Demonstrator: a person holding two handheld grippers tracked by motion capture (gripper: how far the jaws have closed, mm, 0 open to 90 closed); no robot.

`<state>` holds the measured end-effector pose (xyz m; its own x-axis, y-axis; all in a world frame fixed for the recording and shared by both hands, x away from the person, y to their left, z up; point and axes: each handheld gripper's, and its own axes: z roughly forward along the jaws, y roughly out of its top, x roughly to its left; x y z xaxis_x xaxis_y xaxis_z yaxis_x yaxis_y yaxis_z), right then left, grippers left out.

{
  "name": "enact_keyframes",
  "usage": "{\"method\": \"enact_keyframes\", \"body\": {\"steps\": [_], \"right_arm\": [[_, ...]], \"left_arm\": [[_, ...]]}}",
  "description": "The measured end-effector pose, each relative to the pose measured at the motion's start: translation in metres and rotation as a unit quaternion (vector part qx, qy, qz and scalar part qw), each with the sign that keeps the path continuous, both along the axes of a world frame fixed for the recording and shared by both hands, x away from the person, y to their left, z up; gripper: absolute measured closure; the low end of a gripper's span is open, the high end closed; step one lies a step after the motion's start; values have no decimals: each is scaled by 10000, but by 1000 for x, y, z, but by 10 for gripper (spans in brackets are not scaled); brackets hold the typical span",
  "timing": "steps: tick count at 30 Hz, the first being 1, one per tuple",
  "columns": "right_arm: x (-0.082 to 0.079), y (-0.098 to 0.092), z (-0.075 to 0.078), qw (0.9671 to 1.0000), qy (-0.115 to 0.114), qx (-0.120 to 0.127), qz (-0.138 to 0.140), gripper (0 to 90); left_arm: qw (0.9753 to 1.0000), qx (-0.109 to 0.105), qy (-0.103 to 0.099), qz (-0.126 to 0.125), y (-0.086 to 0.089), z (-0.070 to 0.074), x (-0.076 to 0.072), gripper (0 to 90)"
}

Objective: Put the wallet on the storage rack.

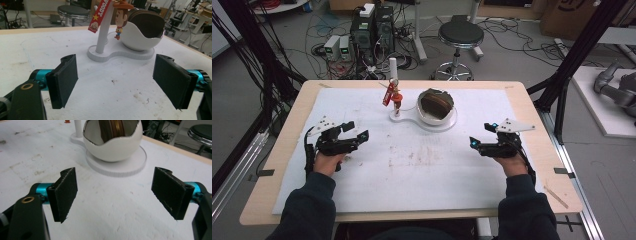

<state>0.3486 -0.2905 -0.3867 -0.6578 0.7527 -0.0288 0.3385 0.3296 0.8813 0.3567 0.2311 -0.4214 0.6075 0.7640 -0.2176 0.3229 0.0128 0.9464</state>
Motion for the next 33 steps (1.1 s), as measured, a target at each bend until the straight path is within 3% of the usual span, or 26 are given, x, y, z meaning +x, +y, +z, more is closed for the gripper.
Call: {"method": "enact_keyframes", "body": {"steps": [2, 9, 33], "right_arm": [[-3, -7, -7, 9999, 36, 8, -107, 212], [-3, -20, -13, 9993, 36, 146, -349, 212], [-7, -19, -14, 9992, 19, -23, -402, 213]], "left_arm": [[9999, 128, -87, 3, -1, 0, 0, 207], [9999, 120, -60, -9, -2, 1, -1, 207], [9999, 102, -84, -11, -3, 1, -4, 209]]}}
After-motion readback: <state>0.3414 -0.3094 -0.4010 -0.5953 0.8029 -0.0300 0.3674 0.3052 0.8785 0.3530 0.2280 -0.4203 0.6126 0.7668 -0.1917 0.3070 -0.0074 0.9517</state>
